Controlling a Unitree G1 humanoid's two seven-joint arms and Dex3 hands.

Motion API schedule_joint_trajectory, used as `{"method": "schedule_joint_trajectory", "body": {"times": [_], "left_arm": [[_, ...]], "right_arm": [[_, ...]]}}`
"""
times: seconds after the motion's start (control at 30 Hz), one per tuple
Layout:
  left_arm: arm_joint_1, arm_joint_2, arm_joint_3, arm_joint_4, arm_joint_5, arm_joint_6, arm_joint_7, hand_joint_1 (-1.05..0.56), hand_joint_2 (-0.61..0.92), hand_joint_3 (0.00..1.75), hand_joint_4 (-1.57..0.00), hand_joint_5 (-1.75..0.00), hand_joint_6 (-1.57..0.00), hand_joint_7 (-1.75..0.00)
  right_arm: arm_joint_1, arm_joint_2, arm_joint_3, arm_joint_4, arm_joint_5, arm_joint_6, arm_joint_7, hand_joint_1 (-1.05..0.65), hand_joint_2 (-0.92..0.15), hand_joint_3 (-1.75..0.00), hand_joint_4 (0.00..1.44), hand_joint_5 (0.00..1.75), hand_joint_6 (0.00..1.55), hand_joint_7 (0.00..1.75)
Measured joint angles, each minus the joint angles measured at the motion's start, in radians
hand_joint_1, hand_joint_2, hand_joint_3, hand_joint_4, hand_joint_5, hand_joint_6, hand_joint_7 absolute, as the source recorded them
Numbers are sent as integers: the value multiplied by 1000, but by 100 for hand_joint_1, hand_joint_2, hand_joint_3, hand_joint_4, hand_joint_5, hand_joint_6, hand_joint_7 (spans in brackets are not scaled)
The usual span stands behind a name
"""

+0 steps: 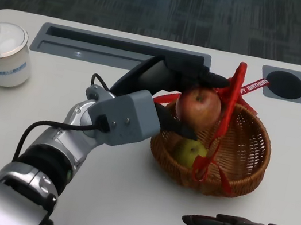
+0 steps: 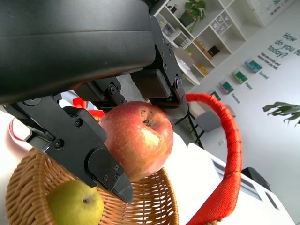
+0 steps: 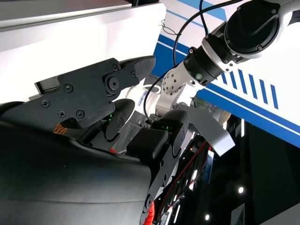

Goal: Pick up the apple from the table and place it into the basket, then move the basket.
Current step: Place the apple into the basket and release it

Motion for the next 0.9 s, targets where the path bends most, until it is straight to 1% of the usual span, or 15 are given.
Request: {"method": "schedule_joint_trajectory", "body": {"times": [0.13, 0.2, 0.23, 0.4, 0.5, 0.57, 0.6, 0.67, 0.9], "left_arm": [[-8, -14, 2, 29, 4, -1, 10, -21, 77, 0, -127, 0, -112, 0], [-13, -18, 6, 39, -3, -1, 2, -25, 75, 0, -119, 0, -104, 0], [-15, -19, 8, 42, -7, -1, -6, -28, 74, 0, -112, 0, -98, 0], [-18, -13, -1, 45, -4, -7, -30, -49, 71, 0, -58, 0, -53, 0], [-19, -1, -15, 41, 11, -10, -36, -61, 71, 0, -32, 0, -30, 0], [-21, 10, -27, 34, 22, -10, -47, -69, 72, 0, -20, 0, -19, 0], [-23, 16, -31, 29, 25, -10, -56, -72, 72, 0, -16, 0, -14, 0], [-27, 25, -34, 19, 25, -10, -75, -77, 72, 0, -12, 0, -10, 0], [-31, 55, -33, -14, 19, -7, -134, -83, 70, 0, -6, 0, -6, 0]], "right_arm": [[4, 2, -1, -1, -9, -2, -10, -37, -81, 0, 89, 0, 82, 0], [4, 2, 0, -1, -9, -2, -11, -37, -81, 0, 89, 0, 82, 0], [4, 2, 0, -1, -9, -3, -11, -36, -81, 0, 89, 0, 82, 0], [8, 2, 1, -4, -9, -4, -12, -37, -81, 0, 89, 0, 83, 0], [11, 2, 1, -10, -9, -4, -14, -37, -81, 0, 90, 0, 83, 0], [11, 2, 1, -11, -9, -3, -14, -36, -80, 0, 90, 0, 83, 0], [12, 2, 1, -12, -9, -3, -14, -36, -80, 0, 89, 0, 83, 0], [12, 2, 2, -13, -9, -2, -14, -36, -80, 0, 89, 0, 83, 0], [12, 2, 5, -15, -9, -2, -14, -35, -80, 0, 89, 0, 83, 0]]}}
